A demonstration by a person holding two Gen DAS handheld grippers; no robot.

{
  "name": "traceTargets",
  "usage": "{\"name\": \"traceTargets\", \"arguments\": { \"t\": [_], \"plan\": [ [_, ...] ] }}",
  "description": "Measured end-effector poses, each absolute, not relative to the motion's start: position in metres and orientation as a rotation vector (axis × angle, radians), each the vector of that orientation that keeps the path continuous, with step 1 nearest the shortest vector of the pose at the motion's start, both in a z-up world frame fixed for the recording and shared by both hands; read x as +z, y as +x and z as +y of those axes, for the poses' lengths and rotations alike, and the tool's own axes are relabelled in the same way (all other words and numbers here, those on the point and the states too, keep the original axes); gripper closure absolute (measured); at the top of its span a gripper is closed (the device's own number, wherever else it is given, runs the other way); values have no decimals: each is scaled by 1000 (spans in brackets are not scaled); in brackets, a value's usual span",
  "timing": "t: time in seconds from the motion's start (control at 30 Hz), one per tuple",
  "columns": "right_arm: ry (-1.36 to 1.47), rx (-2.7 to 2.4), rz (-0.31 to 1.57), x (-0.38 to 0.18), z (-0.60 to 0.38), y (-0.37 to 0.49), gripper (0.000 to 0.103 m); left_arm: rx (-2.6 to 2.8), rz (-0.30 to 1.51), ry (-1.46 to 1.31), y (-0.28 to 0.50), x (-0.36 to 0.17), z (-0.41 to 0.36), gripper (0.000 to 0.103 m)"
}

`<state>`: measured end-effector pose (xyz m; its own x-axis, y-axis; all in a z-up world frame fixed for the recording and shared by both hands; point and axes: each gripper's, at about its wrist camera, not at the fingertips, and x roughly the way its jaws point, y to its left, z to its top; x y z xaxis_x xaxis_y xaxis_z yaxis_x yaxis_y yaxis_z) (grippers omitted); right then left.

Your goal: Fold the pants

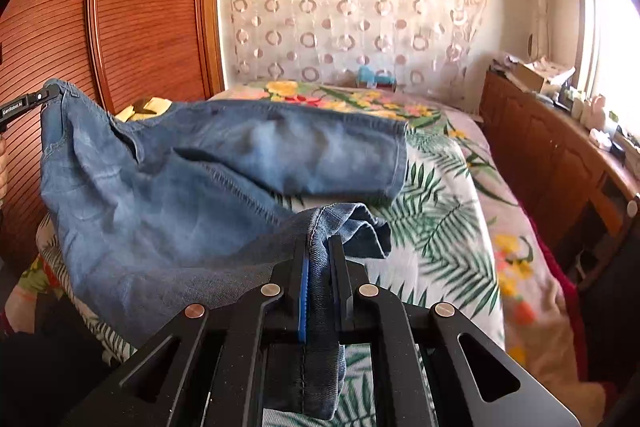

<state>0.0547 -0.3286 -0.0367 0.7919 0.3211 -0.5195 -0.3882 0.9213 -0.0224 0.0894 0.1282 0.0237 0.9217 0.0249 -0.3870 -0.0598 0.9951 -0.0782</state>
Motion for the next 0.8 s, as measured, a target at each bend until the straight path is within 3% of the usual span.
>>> {"name": "traceTargets", "arguments": {
  "t": [0.8],
  "plan": [
    [-130,352,548,-20,-324,129,95,63,412,-84,170,34,139,94]
  ]
}}
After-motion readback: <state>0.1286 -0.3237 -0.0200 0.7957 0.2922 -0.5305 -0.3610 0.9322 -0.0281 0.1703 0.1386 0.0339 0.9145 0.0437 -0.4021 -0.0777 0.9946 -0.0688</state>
